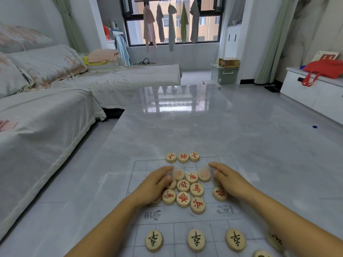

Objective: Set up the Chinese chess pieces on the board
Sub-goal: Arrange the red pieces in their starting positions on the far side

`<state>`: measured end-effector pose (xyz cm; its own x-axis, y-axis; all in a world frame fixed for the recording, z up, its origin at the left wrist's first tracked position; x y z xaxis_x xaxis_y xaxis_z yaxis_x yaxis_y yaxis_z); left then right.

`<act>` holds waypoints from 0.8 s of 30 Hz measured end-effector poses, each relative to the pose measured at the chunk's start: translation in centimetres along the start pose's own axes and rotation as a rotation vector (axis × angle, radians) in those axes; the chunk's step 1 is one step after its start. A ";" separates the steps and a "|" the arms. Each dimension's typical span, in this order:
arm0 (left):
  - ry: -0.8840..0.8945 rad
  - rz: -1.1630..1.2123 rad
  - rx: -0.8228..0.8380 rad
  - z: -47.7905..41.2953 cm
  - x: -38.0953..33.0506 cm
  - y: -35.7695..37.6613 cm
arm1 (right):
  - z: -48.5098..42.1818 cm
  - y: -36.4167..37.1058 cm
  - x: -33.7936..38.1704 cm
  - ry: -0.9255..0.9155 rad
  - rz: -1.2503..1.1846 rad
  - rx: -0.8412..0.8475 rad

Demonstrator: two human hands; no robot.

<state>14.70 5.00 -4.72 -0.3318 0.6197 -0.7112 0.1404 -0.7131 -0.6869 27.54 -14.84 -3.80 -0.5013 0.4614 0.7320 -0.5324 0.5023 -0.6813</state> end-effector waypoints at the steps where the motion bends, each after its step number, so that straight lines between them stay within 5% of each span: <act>1: -0.033 0.072 -0.036 0.3 0.2 -0.8 | 0.2 -0.8 -0.3 0.012 -0.013 -0.049; 6: -0.085 -0.018 -0.282 1.5 4.2 -4.5 | 1.5 -4.2 -3.7 0.088 -0.036 -0.168; 14: -0.061 -0.126 -0.300 1.6 4.8 -3.7 | 1.8 -2.8 -4.9 -0.040 0.086 -0.182; 19: -0.156 0.062 -0.205 0.2 2.2 -3.0 | 2.0 -2.8 -4.9 -0.063 0.082 -0.212; 24: -0.132 -0.095 -0.037 -2.4 -2.3 -0.5 | 2.1 -2.7 -5.0 -0.073 0.074 -0.226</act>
<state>17.58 4.70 -3.15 -0.4646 0.6334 -0.6188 0.1365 -0.6392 -0.7568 30.08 -20.03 -5.65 -0.5860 0.4528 0.6720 -0.3308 0.6234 -0.7085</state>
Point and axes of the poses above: each hand's wrist, its own z-axis away from the middle knuckle, its own y-axis out of the palm, x = y × z, the point moved 2 cm from there along -z, towards the middle knuckle, and after that the axes turned 9 degrees about -y, right-handed, at the moved point
